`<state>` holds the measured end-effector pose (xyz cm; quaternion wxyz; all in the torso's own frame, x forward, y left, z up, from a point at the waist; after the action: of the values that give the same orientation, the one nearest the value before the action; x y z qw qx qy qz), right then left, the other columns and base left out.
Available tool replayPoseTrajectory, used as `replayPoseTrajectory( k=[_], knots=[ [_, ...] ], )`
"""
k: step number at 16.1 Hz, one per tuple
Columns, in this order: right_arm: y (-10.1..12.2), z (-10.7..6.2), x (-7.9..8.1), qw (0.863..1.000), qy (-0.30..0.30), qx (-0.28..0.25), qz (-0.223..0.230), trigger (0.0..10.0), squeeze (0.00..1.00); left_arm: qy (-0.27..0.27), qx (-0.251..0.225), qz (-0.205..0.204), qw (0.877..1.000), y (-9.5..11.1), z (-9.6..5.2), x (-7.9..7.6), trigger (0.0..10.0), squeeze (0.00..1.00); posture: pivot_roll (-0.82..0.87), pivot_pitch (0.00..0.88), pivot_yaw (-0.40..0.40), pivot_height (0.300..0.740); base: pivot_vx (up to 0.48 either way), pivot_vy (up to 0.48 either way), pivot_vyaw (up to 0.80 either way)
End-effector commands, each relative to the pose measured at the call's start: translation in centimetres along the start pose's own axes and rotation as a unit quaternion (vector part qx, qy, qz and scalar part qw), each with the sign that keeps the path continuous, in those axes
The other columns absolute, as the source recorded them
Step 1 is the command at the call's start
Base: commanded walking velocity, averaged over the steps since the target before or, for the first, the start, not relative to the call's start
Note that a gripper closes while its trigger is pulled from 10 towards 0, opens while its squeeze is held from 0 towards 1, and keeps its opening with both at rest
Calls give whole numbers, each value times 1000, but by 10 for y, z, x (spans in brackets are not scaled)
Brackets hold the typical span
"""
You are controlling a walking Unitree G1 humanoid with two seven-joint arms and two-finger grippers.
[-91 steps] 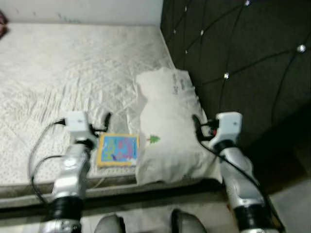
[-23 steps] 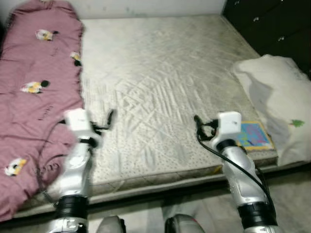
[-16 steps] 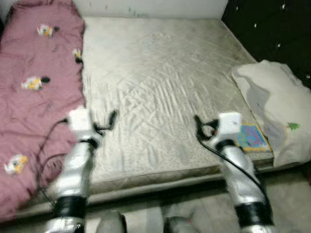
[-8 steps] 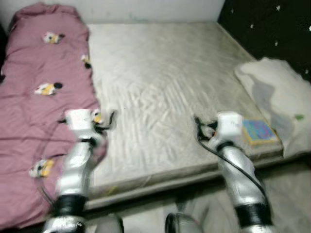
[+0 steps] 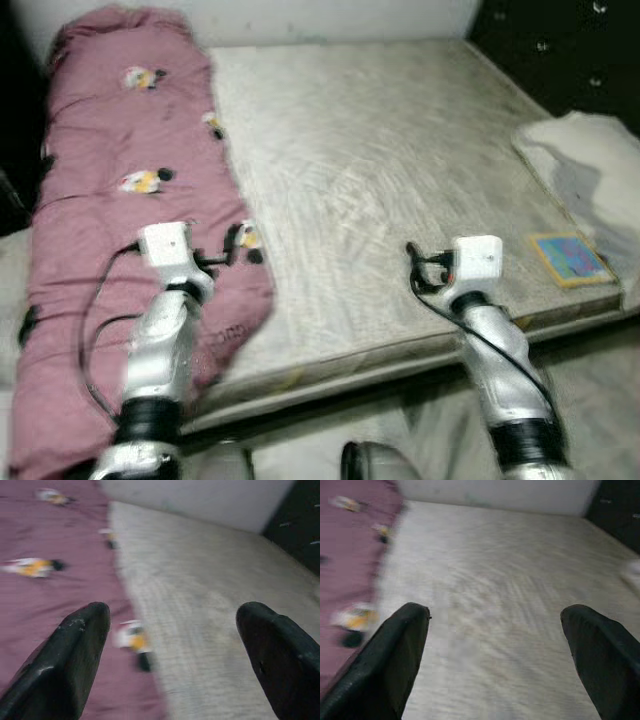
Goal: Clean up the room
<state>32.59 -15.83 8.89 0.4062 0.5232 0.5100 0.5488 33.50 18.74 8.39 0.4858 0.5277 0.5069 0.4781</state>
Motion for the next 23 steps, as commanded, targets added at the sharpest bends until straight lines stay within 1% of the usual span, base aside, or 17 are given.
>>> replayPoseTrajectory(
  k=[1, 4, 13, 14, 16, 18, 23],
  knots=[
    [0, -3, -12, 1000, -16, 4, -9, 10000, 0, -9, -2, -4, 1000, 1, 1, -8, 10000, 0, -16, 98, -55, 740, 0, 480, 0],
    [-1, -3, -12, 1000, -15, 4, -7, 10000, 0, 0, 6, 2, 1000, -4, -1, -5, 10000, 0, -15, 97, -54, 740, 0, 480, 0],
    [0, -2, -11, 1000, -13, 3, -7, 10000, 0, 4, 7, 16, 1000, -7, -1, -4, 10000, 0, -15, 102, -53, 740, 0, 480, 0],
    [0, -1, -10, 1000, -10, 2, -11, 10000, 0, 3, 3, 9, 1000, -6, -1, -5, 10000, 0, -14, 102, -54, 740, 0, 0, 0],
    [1, -1, -8, 1000, -5, 1, -17, 10000, 0, 11, 4, 18, 1000, -5, -2, -3, 10000, 0, -14, 102, -54, 740, 0, 0, 219],
    [0, -1, -6, 1000, -2, 2, -24, 10000, 0, 11, 3, 20, 1000, -5, -2, -3, 10000, 0, -13, 104, -54, 740, 0, 0, 800],
    [0, 0, -7, 1000, -5, 2, -20, 10000, 0, 23, 15, 27, 999, -8, -2, 0, 10000, 0, -13, 106, -53, 740, 0, 0, 800]
  ],
)
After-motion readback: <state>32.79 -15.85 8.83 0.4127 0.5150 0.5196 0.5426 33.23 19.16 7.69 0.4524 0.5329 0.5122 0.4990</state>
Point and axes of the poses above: a point about 5 cm out from each wrist's last joint towards the gripper, its own z axis pointing out of the wrist towards the gripper, its own y axis along the axis of the wrist's last joint, x = y × z, the point moved 3 cm from there along z, pointing out of the wrist towards the gripper, and after that the axes turned 12 degrees about z, right-handed, at the moved point
